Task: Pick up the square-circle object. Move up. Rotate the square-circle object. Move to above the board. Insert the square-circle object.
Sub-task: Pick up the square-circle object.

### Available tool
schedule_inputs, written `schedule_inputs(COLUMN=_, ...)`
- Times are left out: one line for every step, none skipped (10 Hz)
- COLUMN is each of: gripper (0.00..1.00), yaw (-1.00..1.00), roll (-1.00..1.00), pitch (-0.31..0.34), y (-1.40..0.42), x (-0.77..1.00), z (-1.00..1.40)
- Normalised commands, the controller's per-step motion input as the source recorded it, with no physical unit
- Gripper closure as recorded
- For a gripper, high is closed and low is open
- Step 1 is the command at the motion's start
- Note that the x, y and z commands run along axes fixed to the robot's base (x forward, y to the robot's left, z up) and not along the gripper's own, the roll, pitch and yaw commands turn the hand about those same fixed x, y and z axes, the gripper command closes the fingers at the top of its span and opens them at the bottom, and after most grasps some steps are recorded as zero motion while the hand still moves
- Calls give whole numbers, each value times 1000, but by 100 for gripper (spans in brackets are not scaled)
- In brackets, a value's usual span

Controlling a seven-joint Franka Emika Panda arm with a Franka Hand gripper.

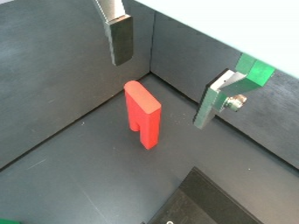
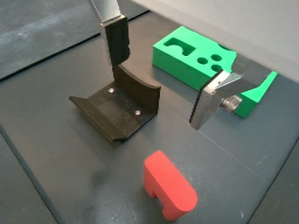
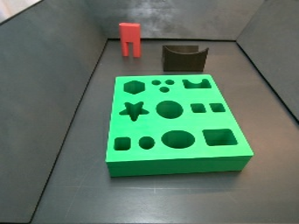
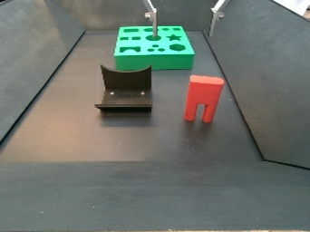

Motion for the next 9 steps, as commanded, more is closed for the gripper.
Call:
schedule_inputs(gripper=0, yaw=0, roll=1, pitch=0, y=0, x=-51, z=0)
schedule_inputs(gripper=0, yaw=-31, roll=127, pitch=-23, y=-86, x=-126, z=0)
schedule_inputs(gripper=0, yaw=-409, roll=16, pitch=-113, y=63, x=-380, z=-237)
schedule_inputs(gripper=0, yaw=-620, roll=110, pitch=-27, y=0, x=-551, z=-417)
schedule_inputs(gripper=0, yaw=-506, roll=41, pitch=-37, y=163, x=-777, z=-451)
schedule_inputs(gripper=0, yaw=-294, roll=-36, pitch=-179, y=183, x=-606, z=-360)
schedule_inputs(gripper=0, yaw=-51, roll=-19, pitch=-166, y=86, x=-97, z=-397)
schedule_inputs(gripper=0, yaw=-17, roll=-43, pitch=-137, y=114, x=0, z=-303)
schedule_inputs(gripper=0, yaw=-11, roll=-27, pitch=-119, y=109, x=0, z=-354)
